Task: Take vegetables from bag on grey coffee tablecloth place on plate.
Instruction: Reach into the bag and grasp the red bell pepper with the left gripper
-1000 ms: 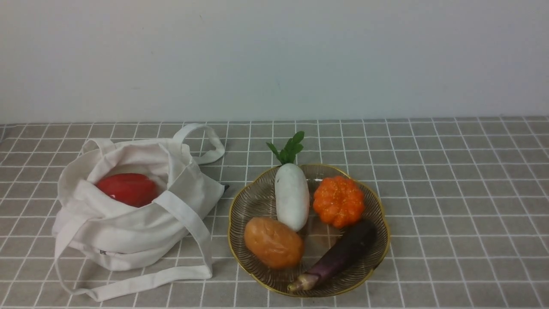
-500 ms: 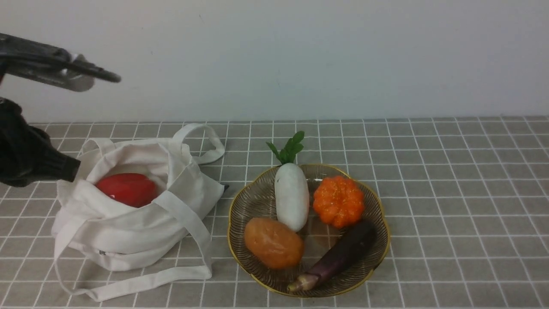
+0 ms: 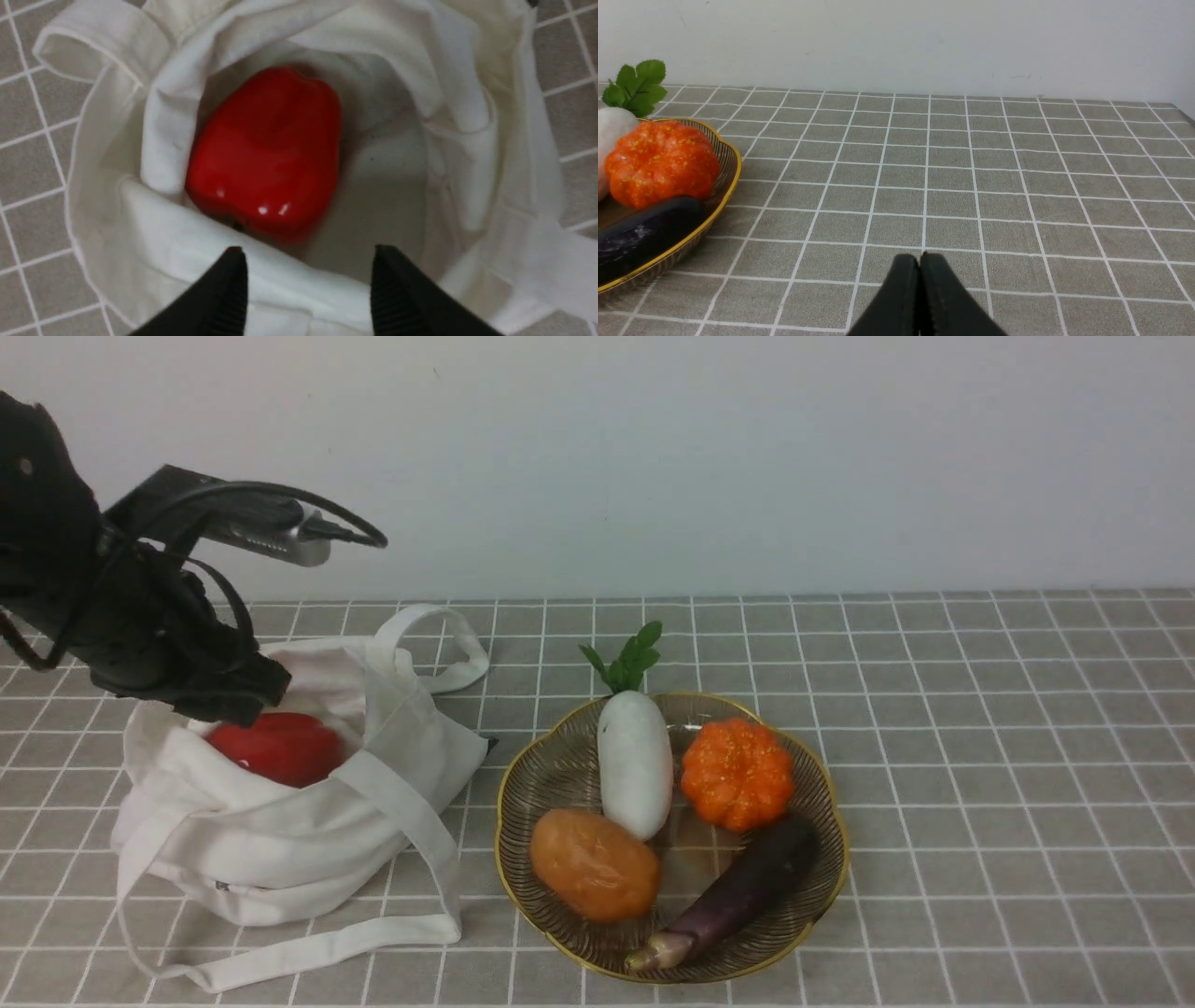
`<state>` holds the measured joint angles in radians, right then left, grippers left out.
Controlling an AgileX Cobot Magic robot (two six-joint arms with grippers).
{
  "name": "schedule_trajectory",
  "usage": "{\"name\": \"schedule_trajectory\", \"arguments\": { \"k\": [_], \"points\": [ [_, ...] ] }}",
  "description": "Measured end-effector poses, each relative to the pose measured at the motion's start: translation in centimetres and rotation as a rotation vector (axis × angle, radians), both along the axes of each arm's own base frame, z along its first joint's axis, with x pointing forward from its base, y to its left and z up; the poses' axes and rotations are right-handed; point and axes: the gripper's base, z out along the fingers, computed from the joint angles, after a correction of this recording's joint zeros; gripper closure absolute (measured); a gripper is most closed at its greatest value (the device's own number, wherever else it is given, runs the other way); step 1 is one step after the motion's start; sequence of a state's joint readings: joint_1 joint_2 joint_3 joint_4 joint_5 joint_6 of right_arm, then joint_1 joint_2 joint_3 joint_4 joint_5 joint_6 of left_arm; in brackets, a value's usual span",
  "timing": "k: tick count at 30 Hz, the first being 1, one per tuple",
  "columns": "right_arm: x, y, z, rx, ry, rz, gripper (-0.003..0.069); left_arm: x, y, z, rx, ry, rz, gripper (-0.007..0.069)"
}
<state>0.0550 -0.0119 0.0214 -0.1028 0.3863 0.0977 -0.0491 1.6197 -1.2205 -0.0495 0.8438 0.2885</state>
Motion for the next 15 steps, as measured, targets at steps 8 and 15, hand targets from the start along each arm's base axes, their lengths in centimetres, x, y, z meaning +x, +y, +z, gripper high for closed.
{"name": "schedule_trajectory", "arguments": {
  "k": [8, 15],
  "points": [
    [0.0, 0.0, 0.0, 0.0, 0.0, 0.0, 0.0678, 2.3, 0.2, -3.5, 0.039, 0.003, -0.012, 0.0051],
    [0.0, 0.0, 0.0, 0.0, 0.0, 0.0, 0.0678, 3.3, -0.3, -6.1, 0.044, 0.043, -0.025, 0.003]
  ]
}}
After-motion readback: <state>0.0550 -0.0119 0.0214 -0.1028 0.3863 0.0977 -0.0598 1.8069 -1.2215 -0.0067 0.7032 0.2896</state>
